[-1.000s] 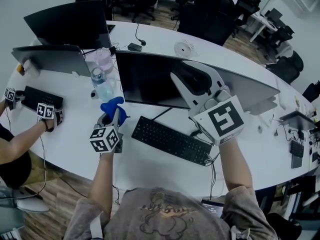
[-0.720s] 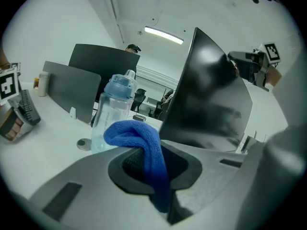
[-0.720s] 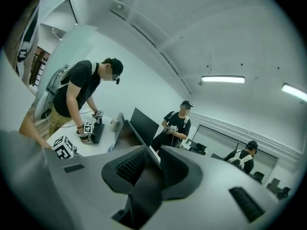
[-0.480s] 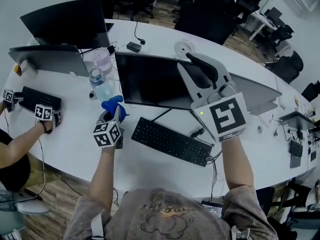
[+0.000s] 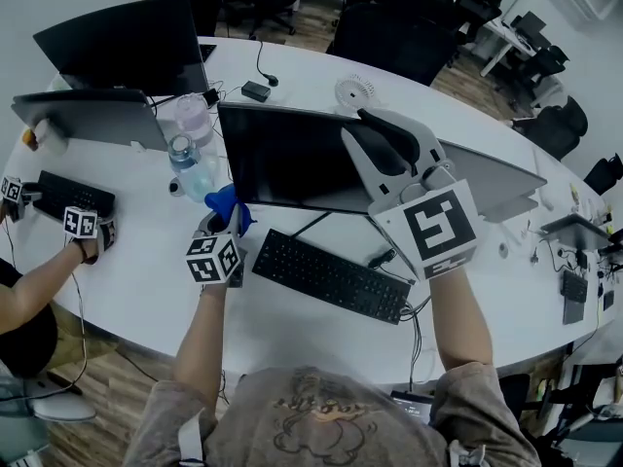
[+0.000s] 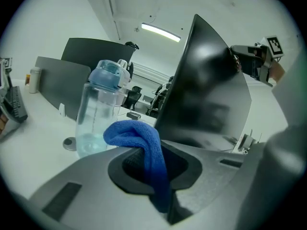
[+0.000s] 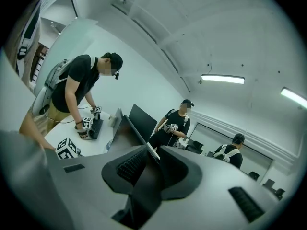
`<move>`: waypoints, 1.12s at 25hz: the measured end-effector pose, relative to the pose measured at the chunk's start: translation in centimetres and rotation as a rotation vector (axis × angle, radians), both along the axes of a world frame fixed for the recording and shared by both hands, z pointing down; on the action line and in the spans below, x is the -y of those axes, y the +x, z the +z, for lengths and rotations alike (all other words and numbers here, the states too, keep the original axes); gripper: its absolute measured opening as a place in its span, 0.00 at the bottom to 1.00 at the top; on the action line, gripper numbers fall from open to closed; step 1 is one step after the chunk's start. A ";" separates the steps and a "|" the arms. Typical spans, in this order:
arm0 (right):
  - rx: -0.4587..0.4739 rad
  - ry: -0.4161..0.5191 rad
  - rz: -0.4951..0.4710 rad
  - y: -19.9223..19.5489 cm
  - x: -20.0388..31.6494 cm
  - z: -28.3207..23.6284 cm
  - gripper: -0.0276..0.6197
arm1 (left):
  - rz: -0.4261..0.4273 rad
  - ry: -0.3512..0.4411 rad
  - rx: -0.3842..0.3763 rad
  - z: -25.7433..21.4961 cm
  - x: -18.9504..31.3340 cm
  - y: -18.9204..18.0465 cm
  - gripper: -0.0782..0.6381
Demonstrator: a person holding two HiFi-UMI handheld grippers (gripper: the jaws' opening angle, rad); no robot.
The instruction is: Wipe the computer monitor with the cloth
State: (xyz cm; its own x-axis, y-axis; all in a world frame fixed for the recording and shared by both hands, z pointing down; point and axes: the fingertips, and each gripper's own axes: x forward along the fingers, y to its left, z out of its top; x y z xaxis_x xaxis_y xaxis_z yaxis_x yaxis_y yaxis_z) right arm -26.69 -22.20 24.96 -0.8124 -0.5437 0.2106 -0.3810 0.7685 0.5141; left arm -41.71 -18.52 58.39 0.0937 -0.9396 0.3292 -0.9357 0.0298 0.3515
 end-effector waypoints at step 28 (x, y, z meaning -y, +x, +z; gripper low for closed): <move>0.072 -0.060 0.014 0.3 0.4 0.1 0.19 | 0.093 0.078 0.006 -4.3 1.2 0.9 0.18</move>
